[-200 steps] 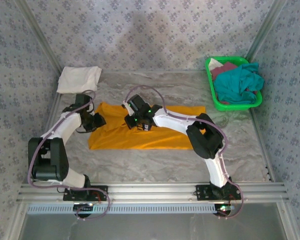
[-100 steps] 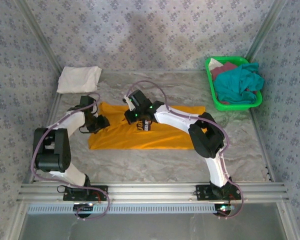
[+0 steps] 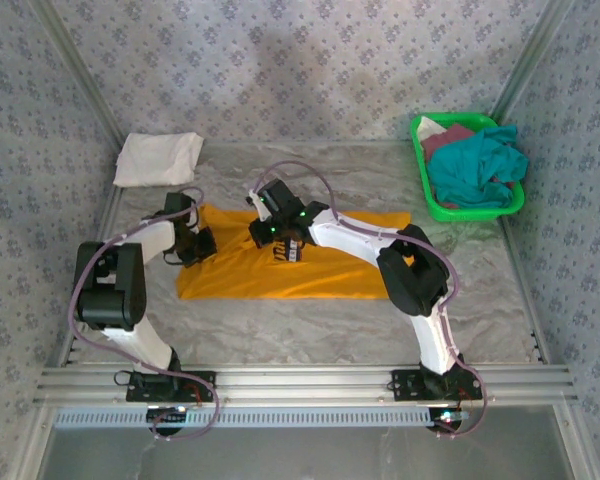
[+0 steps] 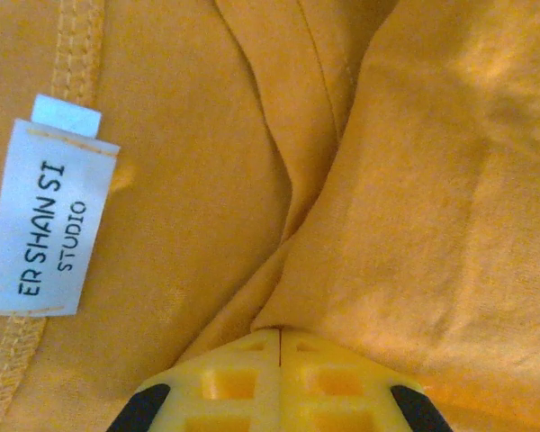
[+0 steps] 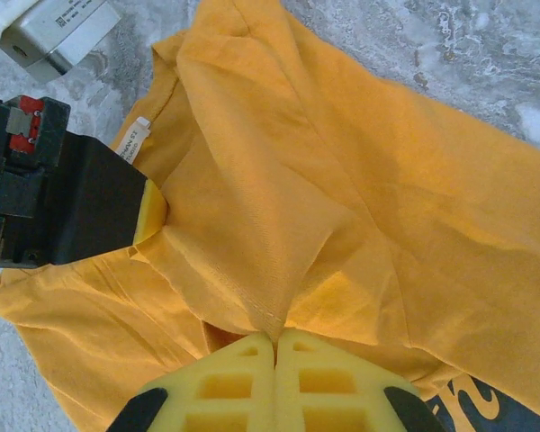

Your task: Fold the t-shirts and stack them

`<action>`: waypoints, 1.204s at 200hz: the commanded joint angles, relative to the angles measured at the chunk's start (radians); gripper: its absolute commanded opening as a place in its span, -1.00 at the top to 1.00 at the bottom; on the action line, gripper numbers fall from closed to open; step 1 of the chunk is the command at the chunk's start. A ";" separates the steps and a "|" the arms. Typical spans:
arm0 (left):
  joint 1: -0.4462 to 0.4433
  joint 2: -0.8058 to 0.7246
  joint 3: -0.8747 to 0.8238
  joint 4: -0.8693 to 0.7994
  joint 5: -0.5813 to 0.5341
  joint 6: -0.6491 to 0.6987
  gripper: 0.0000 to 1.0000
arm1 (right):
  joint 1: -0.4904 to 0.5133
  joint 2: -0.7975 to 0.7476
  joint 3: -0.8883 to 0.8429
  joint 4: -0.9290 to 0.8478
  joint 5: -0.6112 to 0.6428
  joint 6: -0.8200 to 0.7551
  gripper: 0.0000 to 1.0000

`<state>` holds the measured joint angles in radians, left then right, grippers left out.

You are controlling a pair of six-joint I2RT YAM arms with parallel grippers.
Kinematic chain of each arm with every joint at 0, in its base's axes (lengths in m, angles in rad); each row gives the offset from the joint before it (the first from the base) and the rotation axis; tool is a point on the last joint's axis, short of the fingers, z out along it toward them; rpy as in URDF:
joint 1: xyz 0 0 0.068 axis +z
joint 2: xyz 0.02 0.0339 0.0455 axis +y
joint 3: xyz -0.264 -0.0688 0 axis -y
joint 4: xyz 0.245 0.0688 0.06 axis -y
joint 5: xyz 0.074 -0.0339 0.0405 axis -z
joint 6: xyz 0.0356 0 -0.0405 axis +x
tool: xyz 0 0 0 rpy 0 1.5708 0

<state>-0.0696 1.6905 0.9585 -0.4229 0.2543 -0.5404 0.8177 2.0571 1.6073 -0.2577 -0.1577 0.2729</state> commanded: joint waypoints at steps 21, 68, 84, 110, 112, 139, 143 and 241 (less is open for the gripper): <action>0.006 -0.098 0.061 -0.051 -0.016 -0.031 1.00 | -0.014 -0.038 0.027 -0.038 0.009 -0.030 1.00; 0.034 -0.218 0.073 -0.120 0.000 -0.057 1.00 | -0.012 -0.061 0.027 -0.081 0.040 -0.114 1.00; 0.048 -0.244 0.056 -0.134 0.014 -0.067 1.00 | -0.011 -0.079 0.018 -0.079 0.044 -0.130 1.00; 0.052 -0.283 -0.001 -0.137 0.027 -0.080 1.00 | -0.008 -0.099 -0.002 -0.076 0.048 -0.144 1.00; 0.053 -0.286 -0.006 -0.134 0.031 -0.082 1.00 | -0.009 -0.100 -0.004 -0.075 0.048 -0.144 1.00; 0.038 -0.309 -0.112 -0.072 0.086 -0.100 1.00 | 0.005 -0.087 -0.037 -0.066 0.001 -0.139 0.99; 0.038 -0.313 -0.125 -0.073 0.083 -0.102 1.00 | 0.010 -0.082 -0.039 -0.071 -0.002 -0.139 1.00; 0.012 -0.396 -0.153 -0.009 0.060 -0.032 0.33 | 0.005 -0.129 -0.219 -0.042 -0.086 -0.113 0.35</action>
<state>-0.0345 1.2480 0.6933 -0.4858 0.2718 -0.6514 0.8597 1.9858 1.3834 -0.3298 -0.1986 0.1375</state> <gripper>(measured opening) 0.296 0.326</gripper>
